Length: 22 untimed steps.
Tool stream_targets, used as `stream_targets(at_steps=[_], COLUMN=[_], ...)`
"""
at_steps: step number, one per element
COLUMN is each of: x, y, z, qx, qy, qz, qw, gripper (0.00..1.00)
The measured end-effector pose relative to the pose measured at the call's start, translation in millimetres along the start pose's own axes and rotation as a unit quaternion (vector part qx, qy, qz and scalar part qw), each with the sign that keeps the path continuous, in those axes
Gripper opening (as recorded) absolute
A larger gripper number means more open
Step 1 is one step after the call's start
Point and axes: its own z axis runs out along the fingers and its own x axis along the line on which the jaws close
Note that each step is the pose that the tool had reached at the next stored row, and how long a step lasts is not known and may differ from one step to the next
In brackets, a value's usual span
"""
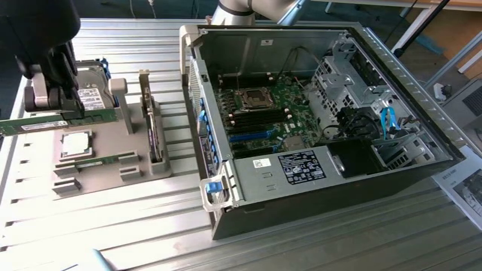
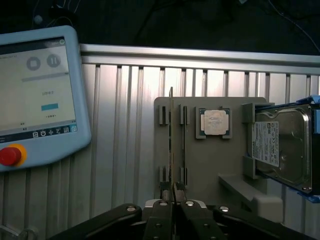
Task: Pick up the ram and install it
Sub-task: 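Pick up the ram and move it above insertion slot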
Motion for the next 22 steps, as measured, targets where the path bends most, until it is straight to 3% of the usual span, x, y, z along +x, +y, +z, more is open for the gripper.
stream_targets(at_steps=[4, 9, 14, 22], x=[0.0, -0.2, -0.2, 0.3], y=[0.1, 0.5, 0.2, -10.6], z=[-1.0, -10.6, -10.8, -11.2], qx=[-0.0002, 0.0000, -0.0001, -0.0008], qy=[0.0002, 0.0000, 0.0001, 0.0001], qz=[0.000, 0.000, 0.000, 0.000], qw=[1.0000, 1.0000, 1.0000, 1.0000], gripper=[0.12, 0.12, 0.12, 0.12])
